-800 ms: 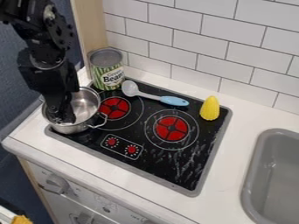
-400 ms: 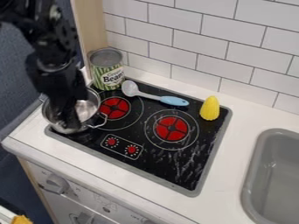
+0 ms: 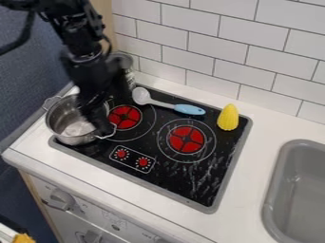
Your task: Move the blue spoon on the right side stove
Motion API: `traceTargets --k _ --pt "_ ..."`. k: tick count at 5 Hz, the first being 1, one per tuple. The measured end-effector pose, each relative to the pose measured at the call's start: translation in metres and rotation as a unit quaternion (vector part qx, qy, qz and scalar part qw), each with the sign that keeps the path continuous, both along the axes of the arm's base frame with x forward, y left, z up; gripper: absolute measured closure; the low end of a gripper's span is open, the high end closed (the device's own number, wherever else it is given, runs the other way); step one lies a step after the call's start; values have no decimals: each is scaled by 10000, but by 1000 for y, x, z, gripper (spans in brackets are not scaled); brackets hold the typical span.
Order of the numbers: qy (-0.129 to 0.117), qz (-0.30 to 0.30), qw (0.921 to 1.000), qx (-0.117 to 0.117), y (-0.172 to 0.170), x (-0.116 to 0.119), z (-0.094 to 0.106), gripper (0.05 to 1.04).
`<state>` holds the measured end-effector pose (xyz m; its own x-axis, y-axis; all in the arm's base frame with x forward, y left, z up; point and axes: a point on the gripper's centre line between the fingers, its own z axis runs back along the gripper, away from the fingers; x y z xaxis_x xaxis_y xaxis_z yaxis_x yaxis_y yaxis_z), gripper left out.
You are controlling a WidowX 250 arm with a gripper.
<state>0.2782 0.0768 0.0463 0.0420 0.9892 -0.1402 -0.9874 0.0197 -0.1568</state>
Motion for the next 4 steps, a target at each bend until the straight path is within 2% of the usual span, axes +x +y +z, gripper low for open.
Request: traceTargets --k 1,2,3,4 --pt "81 -892 9958 -190 -11 18 -3 83" --pt "271 -1446 9891 0 -24 39 -13 83" --pt "175 -1509 9884 23 -33 58 -21 83" --pt "99 -1234 9920 230 -45 70 -21 83"
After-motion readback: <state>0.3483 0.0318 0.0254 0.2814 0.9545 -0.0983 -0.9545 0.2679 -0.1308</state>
